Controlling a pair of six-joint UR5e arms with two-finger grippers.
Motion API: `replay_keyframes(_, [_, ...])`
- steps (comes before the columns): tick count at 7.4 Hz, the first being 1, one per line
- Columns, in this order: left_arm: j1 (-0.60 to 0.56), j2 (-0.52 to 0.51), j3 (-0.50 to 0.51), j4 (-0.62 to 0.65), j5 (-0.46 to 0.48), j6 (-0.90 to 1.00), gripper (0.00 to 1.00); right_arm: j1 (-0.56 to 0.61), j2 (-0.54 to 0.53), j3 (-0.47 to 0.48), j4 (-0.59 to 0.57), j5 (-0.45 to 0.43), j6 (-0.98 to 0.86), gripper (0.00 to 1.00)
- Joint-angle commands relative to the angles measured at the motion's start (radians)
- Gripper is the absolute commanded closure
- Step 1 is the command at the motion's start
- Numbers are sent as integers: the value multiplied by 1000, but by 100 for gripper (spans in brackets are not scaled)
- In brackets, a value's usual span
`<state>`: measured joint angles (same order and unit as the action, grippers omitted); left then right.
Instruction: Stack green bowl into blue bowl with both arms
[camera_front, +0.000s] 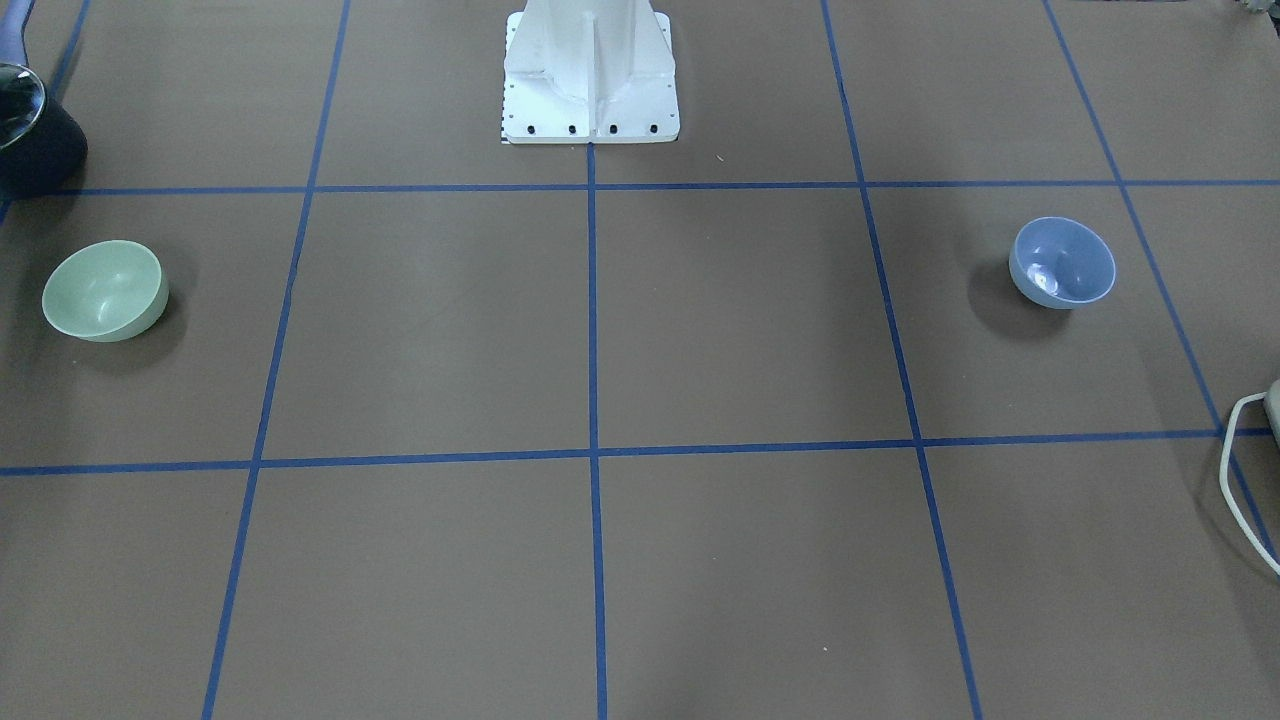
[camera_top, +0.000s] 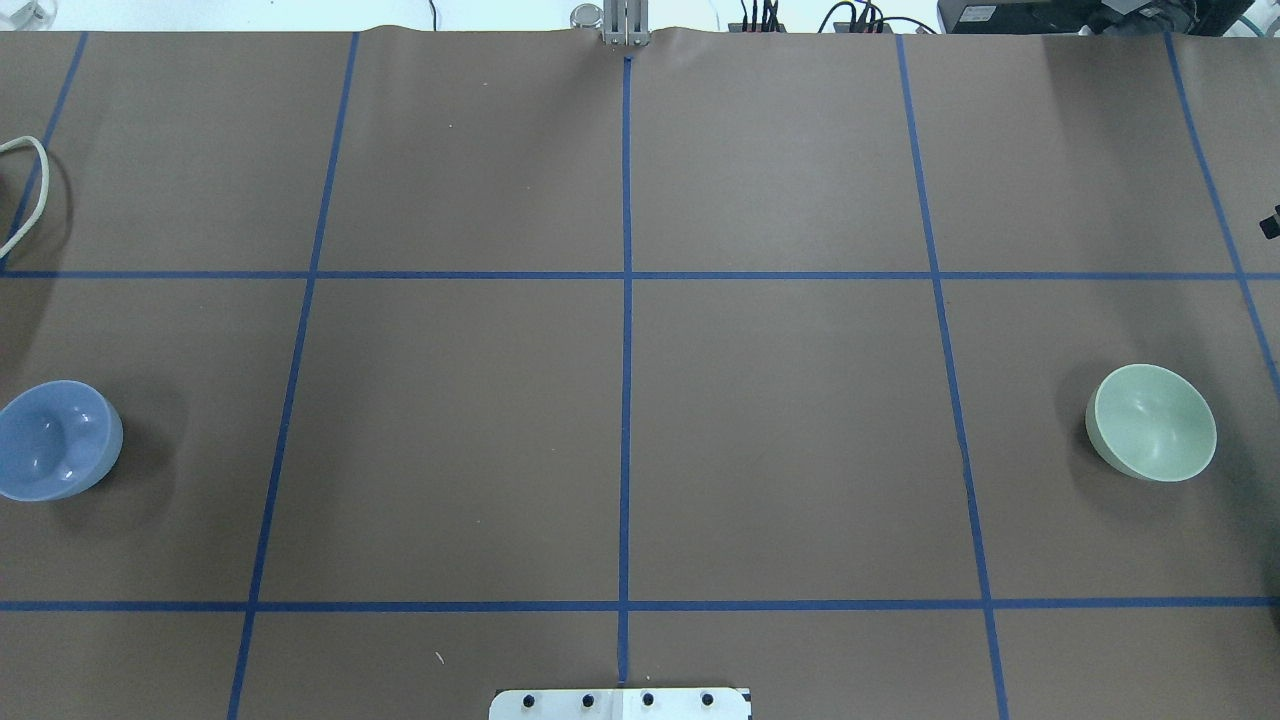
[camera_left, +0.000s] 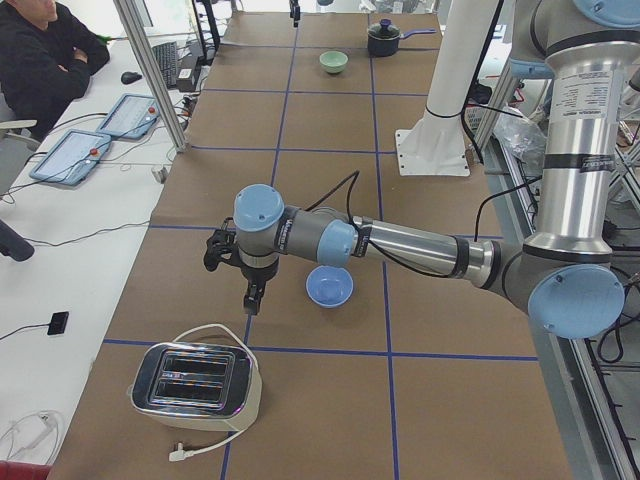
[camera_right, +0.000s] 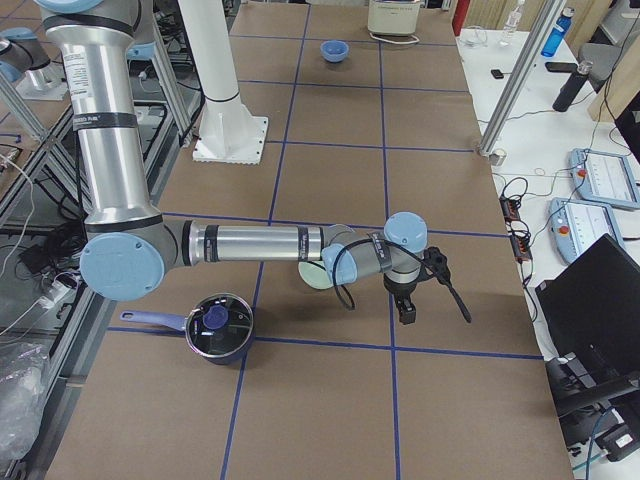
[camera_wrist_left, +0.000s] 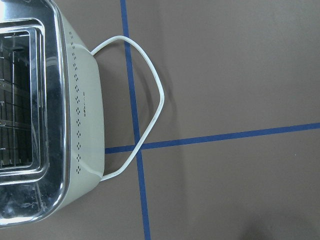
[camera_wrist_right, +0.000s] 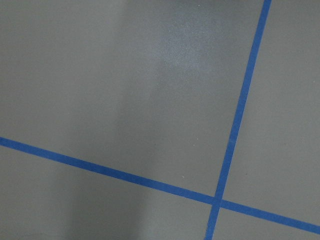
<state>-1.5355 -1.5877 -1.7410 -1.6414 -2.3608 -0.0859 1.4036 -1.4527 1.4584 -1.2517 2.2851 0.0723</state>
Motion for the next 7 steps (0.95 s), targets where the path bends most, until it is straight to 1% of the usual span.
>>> replay_keyframes(1, [0, 0, 1, 0, 0, 0, 2, 0, 3, 2, 0, 2, 1, 0])
replay_keyframes(3, [0, 0, 1, 0, 0, 0, 2, 0, 40, 14, 0, 8, 0, 0])
replay_keyframes(4, [0, 0, 0, 0, 0, 0, 2, 0, 31, 8, 0, 13, -2, 0])
replay_keyframes(7, [2, -2, -3, -3, 2, -27, 2, 0, 28, 42, 2, -7, 13, 0])
